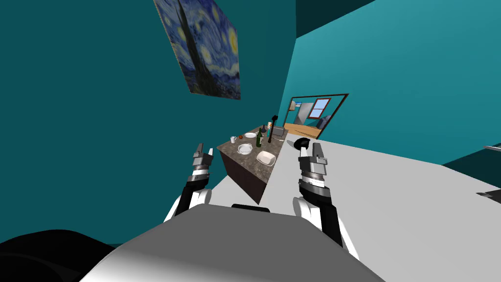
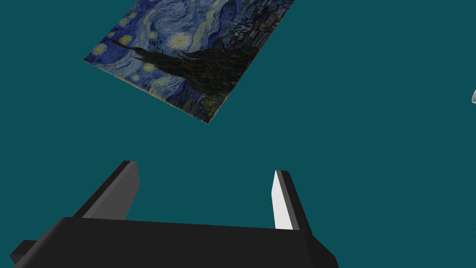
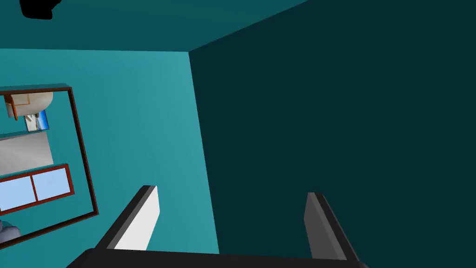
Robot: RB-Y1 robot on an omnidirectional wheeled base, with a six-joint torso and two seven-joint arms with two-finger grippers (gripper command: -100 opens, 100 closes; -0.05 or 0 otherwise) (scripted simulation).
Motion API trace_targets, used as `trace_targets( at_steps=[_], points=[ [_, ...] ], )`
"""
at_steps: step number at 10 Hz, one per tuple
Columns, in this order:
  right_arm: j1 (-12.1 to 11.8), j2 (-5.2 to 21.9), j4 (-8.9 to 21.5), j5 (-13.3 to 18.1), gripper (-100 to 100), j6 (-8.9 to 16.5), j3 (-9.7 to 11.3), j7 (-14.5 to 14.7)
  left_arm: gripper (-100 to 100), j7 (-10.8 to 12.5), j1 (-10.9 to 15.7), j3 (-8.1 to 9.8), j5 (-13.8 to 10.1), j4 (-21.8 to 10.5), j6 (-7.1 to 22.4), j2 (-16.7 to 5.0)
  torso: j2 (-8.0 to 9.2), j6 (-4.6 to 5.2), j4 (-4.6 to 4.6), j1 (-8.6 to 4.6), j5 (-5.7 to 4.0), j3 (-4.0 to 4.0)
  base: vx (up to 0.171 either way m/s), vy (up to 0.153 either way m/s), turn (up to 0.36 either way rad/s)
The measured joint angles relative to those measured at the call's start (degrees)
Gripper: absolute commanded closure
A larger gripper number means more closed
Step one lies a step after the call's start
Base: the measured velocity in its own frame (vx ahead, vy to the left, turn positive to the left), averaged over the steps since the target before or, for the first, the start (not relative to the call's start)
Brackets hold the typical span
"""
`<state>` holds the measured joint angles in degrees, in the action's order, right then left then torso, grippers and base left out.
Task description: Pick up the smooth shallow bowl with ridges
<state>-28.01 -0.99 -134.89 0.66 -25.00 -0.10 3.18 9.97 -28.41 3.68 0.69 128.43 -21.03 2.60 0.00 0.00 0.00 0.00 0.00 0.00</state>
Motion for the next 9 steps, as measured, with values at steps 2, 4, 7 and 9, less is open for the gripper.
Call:
trace_targets(
  at_steps=[2, 4, 7, 9],
  points=[
    [-1.0, 2.6, 0.3, 0.9, -100, 0.0, -0.8, 0.4, 0, 0.0, 0.0, -0.01, 0.0, 0.0, 0.0, 0.0, 0.04, -0.01, 0.01, 0.16, 0.03, 0.02, -0.013, 0.061, 0.104],
    [-2.7, 5.6, 0.3, 2.4, -100, 0.6, -2.3, 1.1, 0, 0.0, 0.0, -0.01, 0.0, 0.0, 0.0, 0.0, 0.14, -0.01, 0.03, 0.31, 0.07, 0.08, -0.037, 0.107, 0.132],
    [-6.1, 9.0, 0.9, 6.1, -100, 1.9, -5.2, 3.0, 0, 0.0, 0.0, -0.01, 0.0, 0.0, 0.0, 0.0, 0.10, -0.01, 0.02, 0.45, 0.10, 0.06, -0.024, 0.129, 0.171],
    [-9.0, 10.8, 1.3, 9.0, -100, 2.8, -7.8, 4.4, 0, 0.0, 0.0, -0.02, 0.0, 0.0, 0.0, 0.0, 0.19, -0.03, 0.04, 0.58, 0.13, 0.11, -0.028, 0.163, 0.232]
  ],
)
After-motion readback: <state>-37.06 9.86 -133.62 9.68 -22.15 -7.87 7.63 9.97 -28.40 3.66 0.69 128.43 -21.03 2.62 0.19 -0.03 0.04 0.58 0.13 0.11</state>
